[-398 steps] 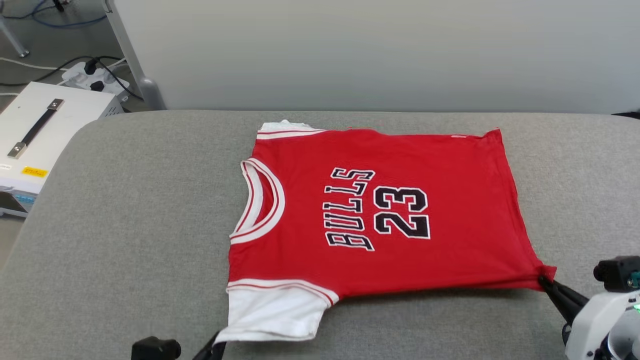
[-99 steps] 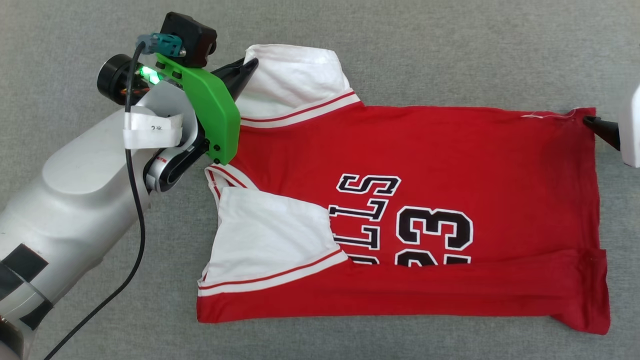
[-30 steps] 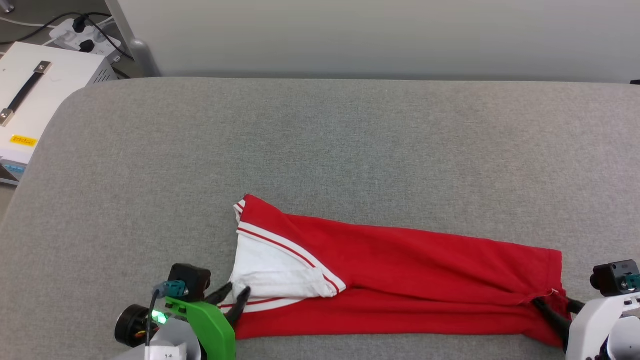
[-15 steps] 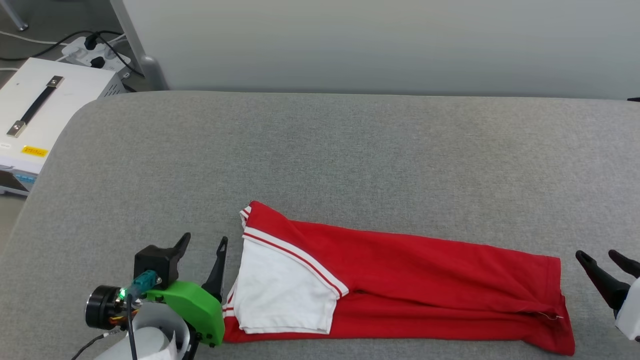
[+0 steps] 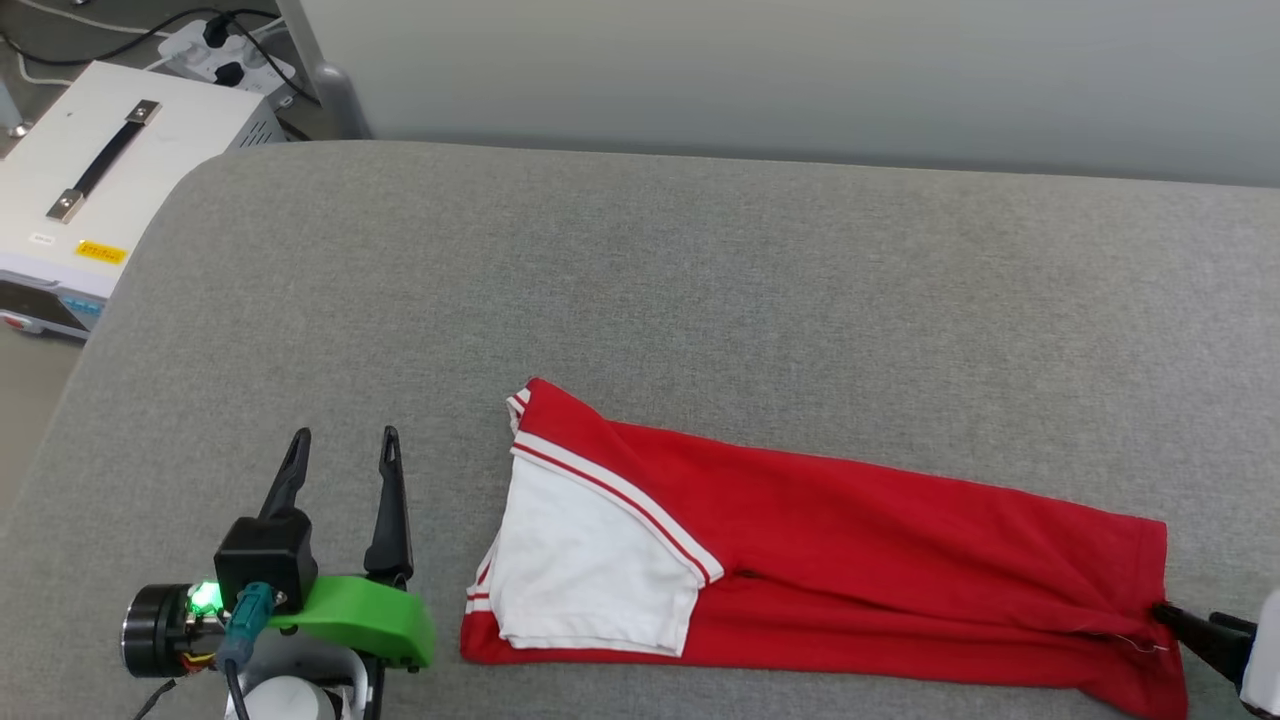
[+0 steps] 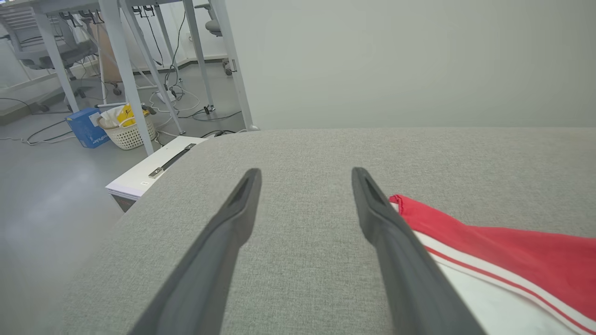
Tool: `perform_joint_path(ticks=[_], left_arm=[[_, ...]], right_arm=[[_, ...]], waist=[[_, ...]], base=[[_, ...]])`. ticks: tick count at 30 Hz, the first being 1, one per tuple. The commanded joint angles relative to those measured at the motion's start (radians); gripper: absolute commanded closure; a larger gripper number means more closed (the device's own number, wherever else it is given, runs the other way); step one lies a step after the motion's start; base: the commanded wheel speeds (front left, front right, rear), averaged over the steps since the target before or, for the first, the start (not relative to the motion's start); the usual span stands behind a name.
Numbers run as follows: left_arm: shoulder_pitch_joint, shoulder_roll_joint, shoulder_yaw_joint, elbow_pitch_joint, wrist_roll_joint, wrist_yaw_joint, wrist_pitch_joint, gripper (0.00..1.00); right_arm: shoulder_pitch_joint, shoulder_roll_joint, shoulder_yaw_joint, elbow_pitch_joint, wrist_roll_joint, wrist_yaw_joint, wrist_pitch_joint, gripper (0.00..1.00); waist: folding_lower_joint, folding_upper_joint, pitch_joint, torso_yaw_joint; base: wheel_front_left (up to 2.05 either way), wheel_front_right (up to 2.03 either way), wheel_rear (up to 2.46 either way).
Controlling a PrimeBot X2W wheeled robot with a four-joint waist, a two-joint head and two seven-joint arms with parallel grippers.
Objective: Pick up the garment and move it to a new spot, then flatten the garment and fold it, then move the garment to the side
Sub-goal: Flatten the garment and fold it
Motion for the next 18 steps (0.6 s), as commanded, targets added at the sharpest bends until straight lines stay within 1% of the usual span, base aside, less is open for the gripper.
perform_joint_path(ticks=[1, 8, 14, 18], left_arm=[[0.026, -0.024, 0.029, -0.006, 0.029, -0.018, -0.006, 0.00], [0.090, -0.129, 0.167, -0.016, 0.141, -0.106, -0.006, 0.00], [0.128, -0.216, 0.259, -0.018, 0.230, -0.177, -0.006, 0.00], [0.147, -0.272, 0.309, -0.018, 0.283, -0.223, -0.006, 0.00]], right_arm=[[-0.024, 0.011, 0.012, 0.016, 0.010, -0.001, 0.007, 0.00], [-0.052, 0.058, 0.076, 0.069, 0.046, -0.001, -0.019, 0.00], [-0.068, 0.072, 0.149, 0.099, 0.081, -0.001, -0.076, 0.00], [-0.079, 0.073, 0.198, 0.129, 0.081, -0.001, -0.124, 0.00]], waist=[[0.0000, -0.0001, 0.017, 0.018], [0.0000, -0.0001, 0.028, 0.046], [0.0000, -0.0001, 0.027, 0.053], [0.0000, -0.0001, 0.022, 0.053]], base=[[0.00, 0.00, 0.00], [0.00, 0.00, 0.00], [0.00, 0.00, 0.00], [0.00, 0.00, 0.00]])
